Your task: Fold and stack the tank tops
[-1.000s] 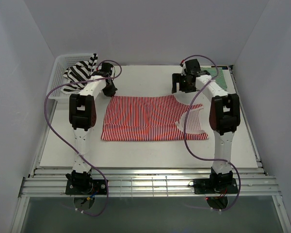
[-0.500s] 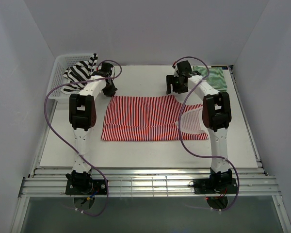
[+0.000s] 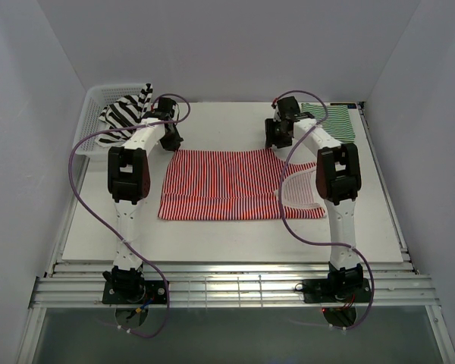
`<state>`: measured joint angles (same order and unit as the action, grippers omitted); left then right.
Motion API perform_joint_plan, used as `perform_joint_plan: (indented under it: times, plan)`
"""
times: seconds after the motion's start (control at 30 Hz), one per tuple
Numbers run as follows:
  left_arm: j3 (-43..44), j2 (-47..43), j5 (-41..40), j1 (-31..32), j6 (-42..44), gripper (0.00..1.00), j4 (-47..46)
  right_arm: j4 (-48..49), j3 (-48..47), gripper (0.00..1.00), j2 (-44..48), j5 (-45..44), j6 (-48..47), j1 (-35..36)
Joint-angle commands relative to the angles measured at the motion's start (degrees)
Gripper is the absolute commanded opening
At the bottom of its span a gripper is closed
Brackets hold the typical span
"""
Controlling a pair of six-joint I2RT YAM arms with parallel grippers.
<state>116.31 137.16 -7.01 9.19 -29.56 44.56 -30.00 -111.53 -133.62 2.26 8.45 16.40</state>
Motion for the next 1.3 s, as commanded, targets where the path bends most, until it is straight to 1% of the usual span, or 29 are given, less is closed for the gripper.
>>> perform_joint_plan:
  times: [0.0, 0.07, 0.17, 0.27, 0.33, 0.37, 0.43, 0.47, 0.5, 0.57, 0.67, 0.83, 0.9, 1.03, 1.13, 1.27]
  plan:
    - [-0.73, -0.32, 1.03, -0.05, 0.65, 0.00, 0.18, -0.06, 0.34, 0.54, -1.55, -0.68, 0.34, -0.14]
    - [-0.82, -0.41, 1.03, 0.04, 0.56, 0.00, 0.09, -0.15, 1.04, 0.51, -1.29, -0.77, 0.60, -0.14]
    - [-1.00, -0.58, 1.12, 0.04, 0.56, 0.00, -0.08, -0.06, 1.84, 0.43, -0.85, -0.77, 1.04, -0.14]
    - [-1.09, -0.84, 1.47, -0.05, 0.65, 0.00, -0.26, 0.55, 3.15, 0.30, -0.24, -0.77, 1.22, -0.14]
    - [-1.00, -1.02, 1.56, 0.04, 0.65, 0.00, -0.35, 1.17, 3.95, 0.28, 0.38, -0.86, 1.22, -0.06]
    - [-1.00, -1.02, 1.73, 0.04, 0.65, 0.00, -0.35, 1.61, 3.86, 0.25, 0.55, -0.68, 1.05, -0.14]
    - [-0.91, -1.37, 1.73, 0.04, 0.73, 0.00, -0.52, 1.70, 2.73, 0.22, 0.73, -0.59, 0.08, -0.14]
    - [-0.91, -1.55, 1.82, 0.04, 0.82, 0.00, -0.52, 1.70, 2.28, 0.15, 0.82, -0.59, -0.27, -0.14]
    - [-0.91, -1.72, 1.91, 0.04, 0.82, 0.00, -0.52, 1.96, 2.02, 0.11, 1.25, -0.51, -0.62, -0.14]
    - [-1.17, -2.69, 1.82, 0.04, 0.91, 0.00, -0.61, 2.92, 2.19, 0.08, 2.22, 0.02, -1.94, -0.14]
    - [-2.23, -4.70, 1.38, 0.04, 0.91, 0.00, -1.22, 6.52, 5.78, 0.08, 5.38, 1.95, -3.61, -0.14]
    - [-7.76, -9.19, 1.91, 0.04, 1.61, 0.00, -4.30, 13.11, 13.52, 0.08, 11.97, 4.24, -5.55, -0.06]
    - [-10.04, -11.90, 2.43, 0.13, 1.79, 0.00, -6.13, 14.17, 16.51, 0.08, 13.90, 4.59, -6.34, -0.14]
    - [-17.59, -16.22, 4.10, 0.13, 1.87, 0.00, -9.83, 16.63, 20.73, 0.08, 16.81, 6.43, -6.87, -0.14]
    - [-21.02, -18.86, 4.54, 0.30, 2.31, 0.00, -11.77, 18.22, 24.24, 0.08, 19.27, 7.49, -7.13, -0.06]
    - [-22.88, -21.14, 3.50, 0.39, 3.46, 0.00, -13.88, 20.24, 28.02, 0.08, 23.13, 7.41, -7.39, -0.06]
